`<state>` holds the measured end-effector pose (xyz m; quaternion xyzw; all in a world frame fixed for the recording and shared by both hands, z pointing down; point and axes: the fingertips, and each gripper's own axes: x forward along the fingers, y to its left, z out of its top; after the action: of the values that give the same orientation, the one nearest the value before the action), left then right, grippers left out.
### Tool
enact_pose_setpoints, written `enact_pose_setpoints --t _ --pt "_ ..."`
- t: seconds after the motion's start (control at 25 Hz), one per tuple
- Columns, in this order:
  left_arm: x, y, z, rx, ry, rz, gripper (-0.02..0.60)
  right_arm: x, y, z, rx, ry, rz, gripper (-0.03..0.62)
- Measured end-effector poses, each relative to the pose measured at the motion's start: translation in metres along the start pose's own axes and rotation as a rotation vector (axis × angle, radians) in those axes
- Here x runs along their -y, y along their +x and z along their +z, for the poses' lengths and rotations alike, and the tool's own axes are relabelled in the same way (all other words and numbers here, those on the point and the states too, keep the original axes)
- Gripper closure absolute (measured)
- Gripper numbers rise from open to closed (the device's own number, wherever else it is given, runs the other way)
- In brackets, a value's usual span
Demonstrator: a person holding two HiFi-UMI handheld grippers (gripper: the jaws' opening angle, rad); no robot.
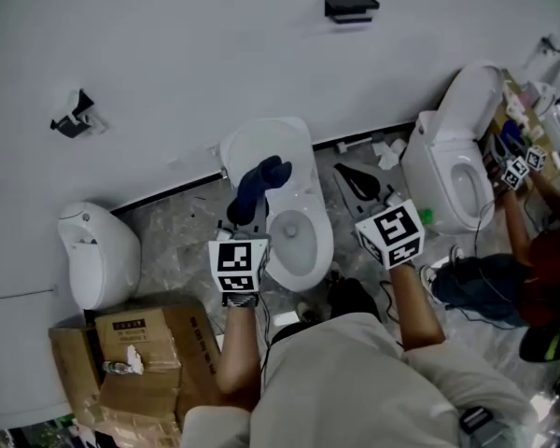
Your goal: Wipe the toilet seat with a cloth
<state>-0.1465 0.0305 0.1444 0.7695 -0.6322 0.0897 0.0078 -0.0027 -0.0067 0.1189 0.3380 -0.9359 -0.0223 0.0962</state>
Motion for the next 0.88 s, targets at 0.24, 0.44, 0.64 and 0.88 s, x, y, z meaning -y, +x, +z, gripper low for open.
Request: enact_pose_setpoints --t 0.24,0.44,0.64,0.88 --pt "0.000 -0.030 0.034 0.066 0.025 0.019 0.543 -0.020 -0.015 0.034 0.066 -0.051 0.016 0.566" --pt "0.000 -0.053 0.053 0.102 0.043 0.038 0.543 -0.028 -0.028 0.047 0.084 -0.071 0.018 0.566" --pt "0.001 -0.066 0.063 0.118 0.063 0.046 0.543 -0.029 -0.036 0.053 0.082 -0.094 0.003 0.568" --pt "0.001 -0.067 0.063 0.116 0.062 0.041 0.543 -0.031 -0.039 0.054 0.082 -0.097 -0.003 0.567"
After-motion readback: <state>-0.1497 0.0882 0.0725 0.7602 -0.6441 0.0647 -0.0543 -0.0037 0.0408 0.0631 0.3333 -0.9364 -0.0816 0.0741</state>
